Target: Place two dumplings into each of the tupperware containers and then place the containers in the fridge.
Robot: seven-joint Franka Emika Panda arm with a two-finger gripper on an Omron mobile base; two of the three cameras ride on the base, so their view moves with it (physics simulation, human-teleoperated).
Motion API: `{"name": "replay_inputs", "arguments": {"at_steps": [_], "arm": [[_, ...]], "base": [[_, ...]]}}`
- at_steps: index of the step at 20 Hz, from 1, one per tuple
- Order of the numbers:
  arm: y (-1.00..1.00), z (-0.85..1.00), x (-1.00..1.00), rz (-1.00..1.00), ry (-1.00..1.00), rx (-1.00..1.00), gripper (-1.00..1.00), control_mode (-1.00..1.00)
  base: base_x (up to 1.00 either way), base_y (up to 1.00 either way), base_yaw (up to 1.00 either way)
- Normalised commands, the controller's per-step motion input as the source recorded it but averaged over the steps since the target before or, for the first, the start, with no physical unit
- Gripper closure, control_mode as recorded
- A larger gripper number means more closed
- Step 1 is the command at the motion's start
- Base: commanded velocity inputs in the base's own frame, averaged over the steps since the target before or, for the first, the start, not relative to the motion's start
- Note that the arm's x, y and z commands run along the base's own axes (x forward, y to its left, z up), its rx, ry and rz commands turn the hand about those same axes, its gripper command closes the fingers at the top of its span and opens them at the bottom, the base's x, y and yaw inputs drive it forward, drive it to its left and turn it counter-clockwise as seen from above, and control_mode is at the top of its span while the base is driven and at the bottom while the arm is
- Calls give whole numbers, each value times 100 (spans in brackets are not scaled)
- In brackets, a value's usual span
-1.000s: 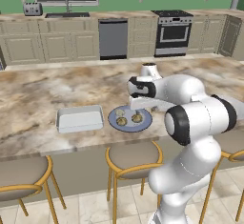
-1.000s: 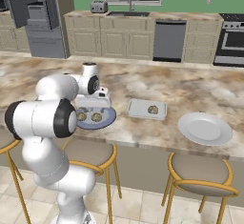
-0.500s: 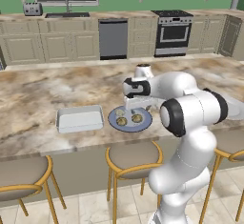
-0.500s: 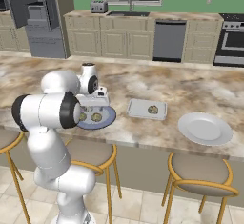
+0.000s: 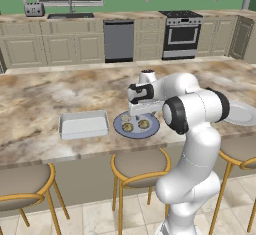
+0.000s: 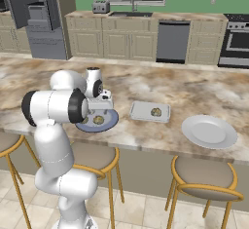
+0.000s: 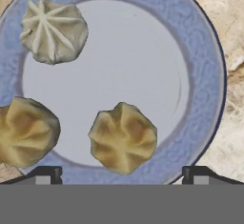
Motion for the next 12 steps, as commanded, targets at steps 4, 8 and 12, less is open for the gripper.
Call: {"name": "replay_inputs", "arguments": {"at_steps": [4,8,12], "arm": [[0,-27,0,0,0,0,-100,-100],[0,-32,0,0,0,0,-100,-100],[0,-16,0,0,0,0,-100,-100]], "base": [[0,0,0],[0,0,0],[0,0,0]]}}
